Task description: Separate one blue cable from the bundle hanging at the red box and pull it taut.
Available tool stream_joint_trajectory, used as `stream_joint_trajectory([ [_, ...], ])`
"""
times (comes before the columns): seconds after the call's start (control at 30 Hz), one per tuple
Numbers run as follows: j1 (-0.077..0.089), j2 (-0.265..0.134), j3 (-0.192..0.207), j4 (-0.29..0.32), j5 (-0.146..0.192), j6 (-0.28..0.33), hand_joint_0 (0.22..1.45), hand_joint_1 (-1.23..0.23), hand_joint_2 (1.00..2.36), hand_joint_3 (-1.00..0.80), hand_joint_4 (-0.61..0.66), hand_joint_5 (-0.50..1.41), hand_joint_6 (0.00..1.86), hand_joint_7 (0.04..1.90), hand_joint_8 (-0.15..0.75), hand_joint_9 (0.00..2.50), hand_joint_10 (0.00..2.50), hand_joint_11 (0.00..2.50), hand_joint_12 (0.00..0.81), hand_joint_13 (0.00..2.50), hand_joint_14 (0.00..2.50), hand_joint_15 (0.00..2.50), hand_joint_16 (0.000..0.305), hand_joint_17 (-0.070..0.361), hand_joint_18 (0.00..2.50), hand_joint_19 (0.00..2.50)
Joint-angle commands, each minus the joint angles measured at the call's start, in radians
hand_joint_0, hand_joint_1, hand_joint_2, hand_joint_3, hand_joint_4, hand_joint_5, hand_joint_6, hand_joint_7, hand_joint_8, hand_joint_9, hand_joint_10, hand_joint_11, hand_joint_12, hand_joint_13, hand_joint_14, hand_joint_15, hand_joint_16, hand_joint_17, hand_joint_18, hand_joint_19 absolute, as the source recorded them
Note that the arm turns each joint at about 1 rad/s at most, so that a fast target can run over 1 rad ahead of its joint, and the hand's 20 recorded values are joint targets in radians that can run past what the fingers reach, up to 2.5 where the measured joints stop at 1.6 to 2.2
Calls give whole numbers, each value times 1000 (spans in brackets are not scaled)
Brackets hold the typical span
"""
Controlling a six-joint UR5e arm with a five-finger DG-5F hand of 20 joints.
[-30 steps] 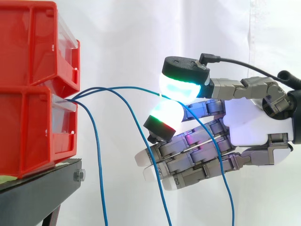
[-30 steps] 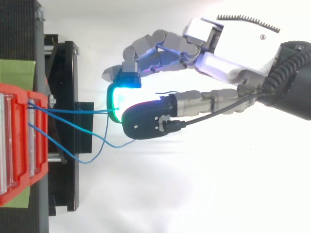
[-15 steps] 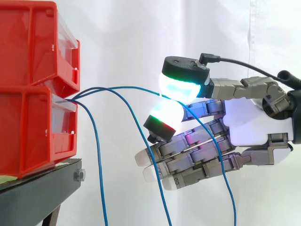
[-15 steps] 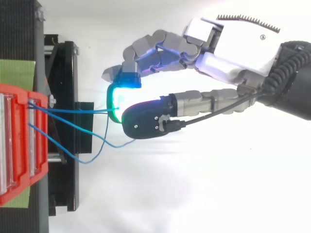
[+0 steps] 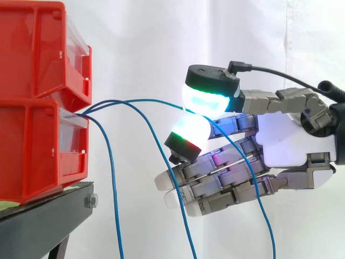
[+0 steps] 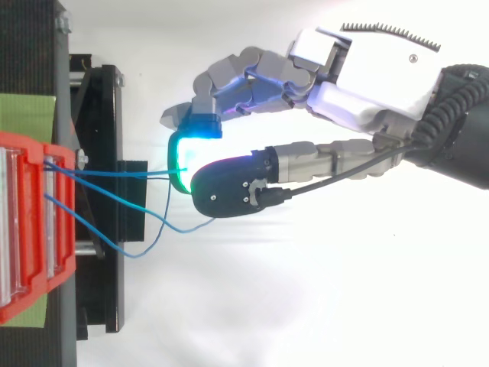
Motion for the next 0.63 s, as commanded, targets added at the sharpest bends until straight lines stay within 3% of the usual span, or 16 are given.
stream_joint_trajectory([
  [0.0, 0, 0, 1, 0, -1, 0, 647, -628, 1014, -189, -32, -188, 1000, 1024, 301, 506, 0, 0, 317, 390, 11, 347, 42, 93, 92, 264],
  [0.6, 0, 0, 1, 0, 0, 0, 647, -622, 1015, -193, -31, -190, 998, 1028, 297, 515, 0, 0, 316, 409, 11, 328, 42, 94, 125, 252],
])
